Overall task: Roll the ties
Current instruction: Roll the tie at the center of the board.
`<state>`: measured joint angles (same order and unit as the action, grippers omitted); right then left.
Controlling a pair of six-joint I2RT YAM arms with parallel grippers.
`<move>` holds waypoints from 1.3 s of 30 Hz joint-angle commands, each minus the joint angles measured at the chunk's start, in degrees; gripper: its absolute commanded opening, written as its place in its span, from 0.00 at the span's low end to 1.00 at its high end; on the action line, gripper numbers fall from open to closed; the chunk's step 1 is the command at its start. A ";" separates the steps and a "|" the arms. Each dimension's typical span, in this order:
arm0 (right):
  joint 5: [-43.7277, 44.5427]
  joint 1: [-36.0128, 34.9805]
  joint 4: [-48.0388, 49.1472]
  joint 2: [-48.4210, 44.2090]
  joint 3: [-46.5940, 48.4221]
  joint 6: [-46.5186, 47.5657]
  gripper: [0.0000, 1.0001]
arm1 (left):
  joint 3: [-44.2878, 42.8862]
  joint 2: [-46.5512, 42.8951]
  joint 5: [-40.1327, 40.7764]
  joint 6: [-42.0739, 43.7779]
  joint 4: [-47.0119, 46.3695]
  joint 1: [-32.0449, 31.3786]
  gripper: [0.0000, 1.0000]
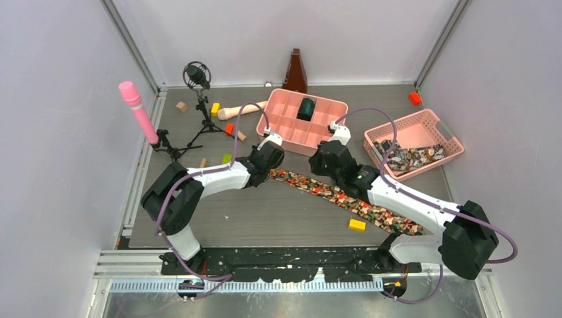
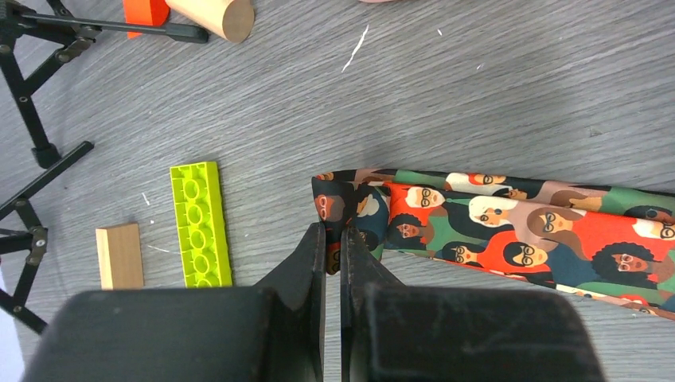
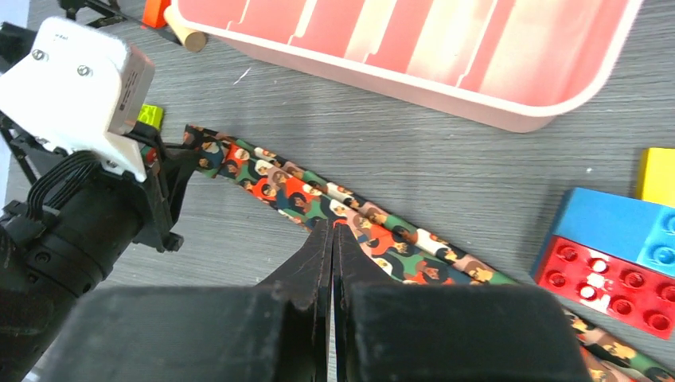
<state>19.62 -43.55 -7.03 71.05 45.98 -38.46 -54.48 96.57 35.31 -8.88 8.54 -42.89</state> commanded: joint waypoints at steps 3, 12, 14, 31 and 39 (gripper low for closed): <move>2.25 1.53 -1.49 -3.18 -1.05 1.10 0.03 | -2.88 2.09 7.77 3.65 -1.58 -3.14 0.00; 2.52 2.62 -2.28 -5.46 -1.74 1.10 0.03 | -4.15 6.01 13.08 6.89 -2.62 -7.27 0.00; 2.60 2.84 -2.43 -5.76 -1.88 1.10 0.03 | -4.36 6.75 14.02 7.61 -2.80 -7.97 0.00; 2.50 3.47 -2.73 -6.51 -2.96 0.45 0.03 | -5.55 9.22 12.86 6.74 -1.89 -11.94 0.07; 2.36 3.56 -2.73 -6.74 -3.23 0.06 0.03 | -5.49 9.18 9.14 5.09 -1.43 -11.95 0.21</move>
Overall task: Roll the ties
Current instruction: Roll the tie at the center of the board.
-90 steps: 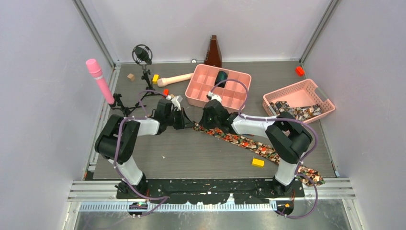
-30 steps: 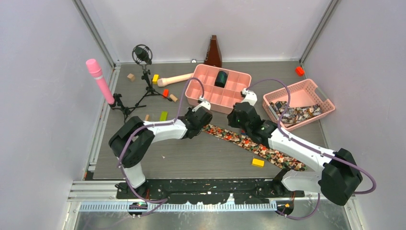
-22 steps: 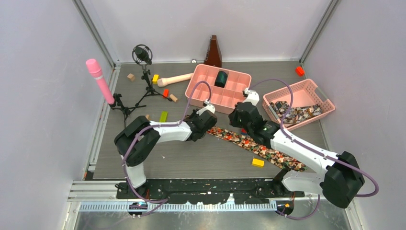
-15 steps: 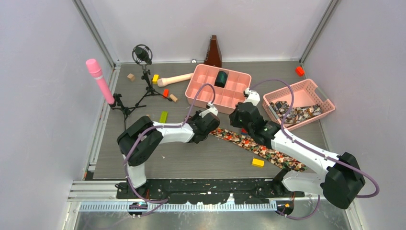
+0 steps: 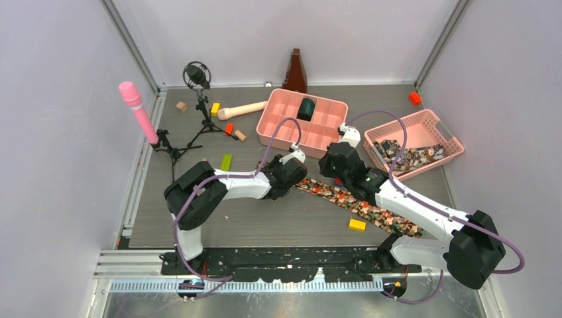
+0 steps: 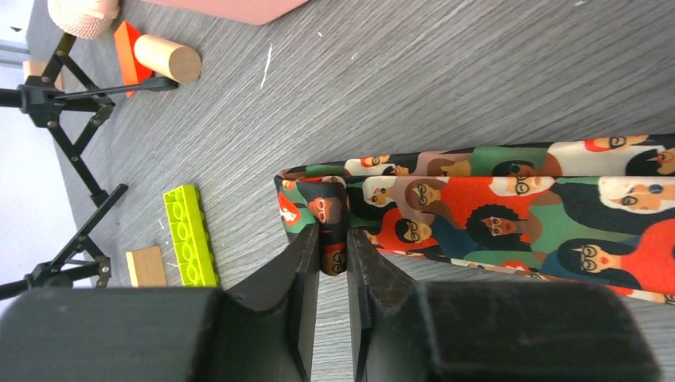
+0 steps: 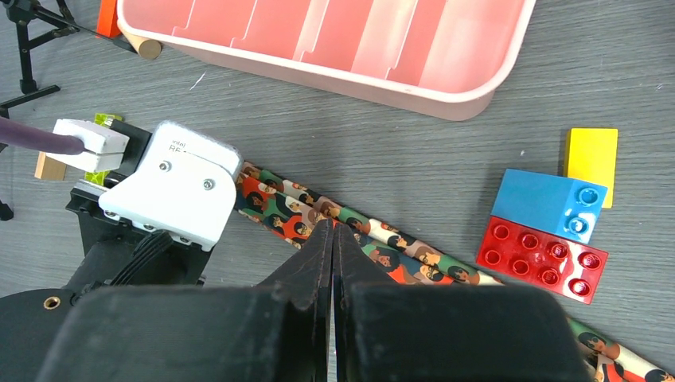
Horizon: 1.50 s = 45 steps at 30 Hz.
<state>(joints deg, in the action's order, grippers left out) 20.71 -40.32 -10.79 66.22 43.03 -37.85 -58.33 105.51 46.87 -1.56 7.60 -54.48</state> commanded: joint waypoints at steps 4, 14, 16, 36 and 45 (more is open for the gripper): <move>1.27 0.35 1.01 -2.11 -0.38 -0.64 0.03 | -1.67 0.05 -4.68 -3.12 -0.50 -0.37 0.31; 1.27 0.33 0.90 -2.06 -0.47 -0.78 0.03 | -2.33 -0.24 -9.30 -6.32 0.39 -0.28 0.41; 1.34 0.35 0.86 -2.06 -0.51 -0.74 0.03 | -2.40 -0.35 -10.04 -6.82 0.40 -0.18 0.38; 0.88 0.47 1.21 -0.94 -0.57 -1.13 0.03 | 0.77 -4.11 -24.80 -15.14 0.11 8.38 0.31; 0.54 0.41 1.32 -0.14 0.17 -1.18 0.03 | 2.77 -6.87 -38.06 -18.71 -0.65 14.18 0.33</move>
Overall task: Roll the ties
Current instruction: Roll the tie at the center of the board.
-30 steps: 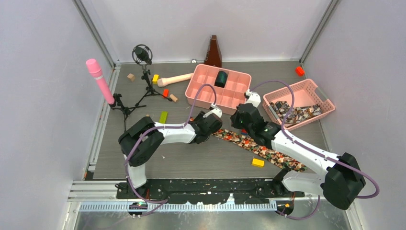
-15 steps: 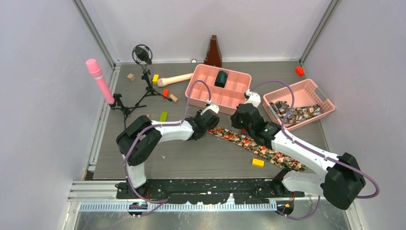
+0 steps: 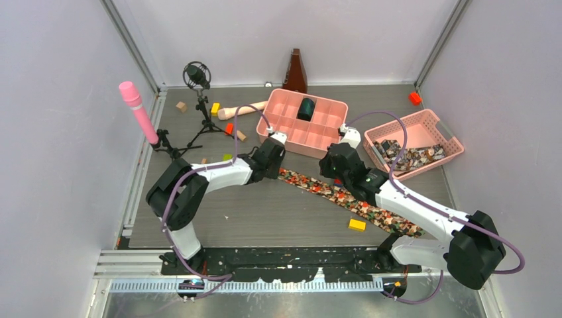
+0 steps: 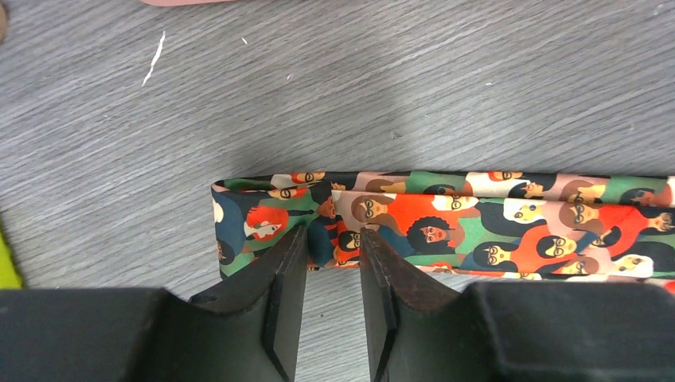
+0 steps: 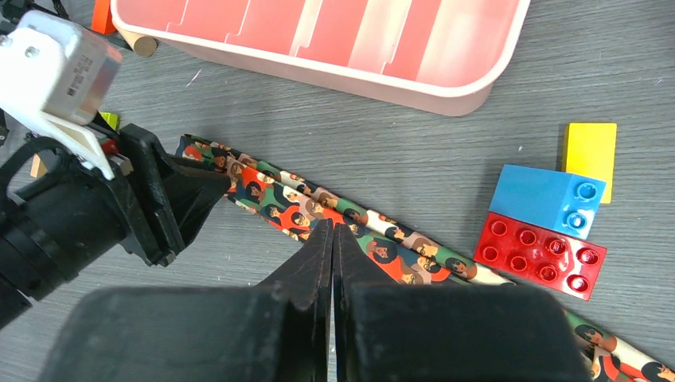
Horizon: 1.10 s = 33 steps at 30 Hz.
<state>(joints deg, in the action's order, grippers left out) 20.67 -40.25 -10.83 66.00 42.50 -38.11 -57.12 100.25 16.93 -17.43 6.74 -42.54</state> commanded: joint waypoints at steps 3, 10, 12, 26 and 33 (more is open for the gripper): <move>0.52 0.38 1.34 0.25 0.78 -0.94 0.04 | 1.57 -1.85 -11.37 -3.89 0.90 3.88 0.35; 0.10 0.35 1.27 0.78 1.14 -0.93 0.04 | 1.81 -1.68 -20.59 -6.12 0.94 6.87 0.45; 0.10 0.35 1.25 0.86 1.13 -0.92 0.04 | 2.22 -1.82 -21.90 -6.66 0.55 7.46 0.46; 0.42 0.35 1.51 0.62 0.85 -1.00 0.04 | 2.35 -2.67 -23.54 -6.59 0.82 9.04 0.43; -0.34 0.39 2.29 1.33 0.78 -1.42 0.04 | 1.98 -5.06 -21.98 -6.49 1.10 9.07 0.43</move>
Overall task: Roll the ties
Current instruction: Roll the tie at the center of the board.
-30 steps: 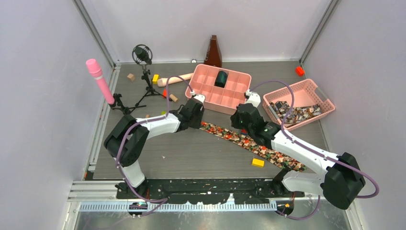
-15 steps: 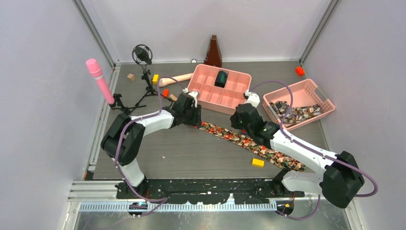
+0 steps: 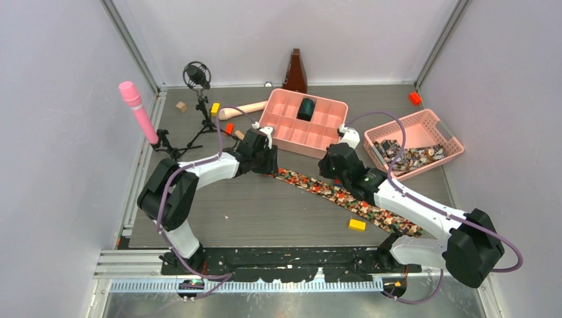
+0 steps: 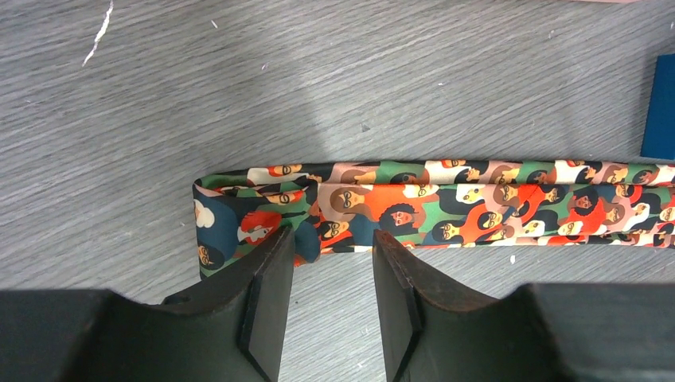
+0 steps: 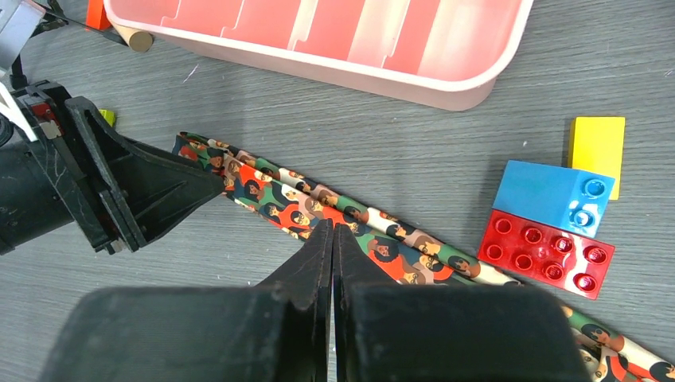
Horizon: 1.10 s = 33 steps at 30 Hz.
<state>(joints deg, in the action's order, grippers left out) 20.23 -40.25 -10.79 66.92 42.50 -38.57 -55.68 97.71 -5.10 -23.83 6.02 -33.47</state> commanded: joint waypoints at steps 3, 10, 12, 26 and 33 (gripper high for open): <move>-0.18 0.37 2.46 0.64 0.70 -1.11 0.04 | -0.14 -3.00 0.40 0.04 2.48 0.00 0.44; -1.90 0.35 3.92 2.39 0.99 -1.25 0.04 | -0.46 -3.65 0.43 0.02 2.85 0.15 0.44; -2.56 0.39 4.41 2.95 1.11 -1.36 0.04 | -0.42 -3.90 0.36 -0.07 2.84 0.32 0.44; -8.55 0.36 10.40 8.93 1.97 -2.64 0.04 | -0.44 -4.51 -0.90 -1.11 1.41 1.43 0.34; -12.61 0.35 15.26 14.68 3.30 -4.64 0.03 | -0.05 -4.44 -1.57 -1.98 0.95 2.22 0.11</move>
<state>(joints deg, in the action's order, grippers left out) 10.92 -39.99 -1.02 79.33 42.74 -41.39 -55.64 95.33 -5.52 -25.15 8.40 -31.97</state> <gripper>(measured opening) 0.047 0.160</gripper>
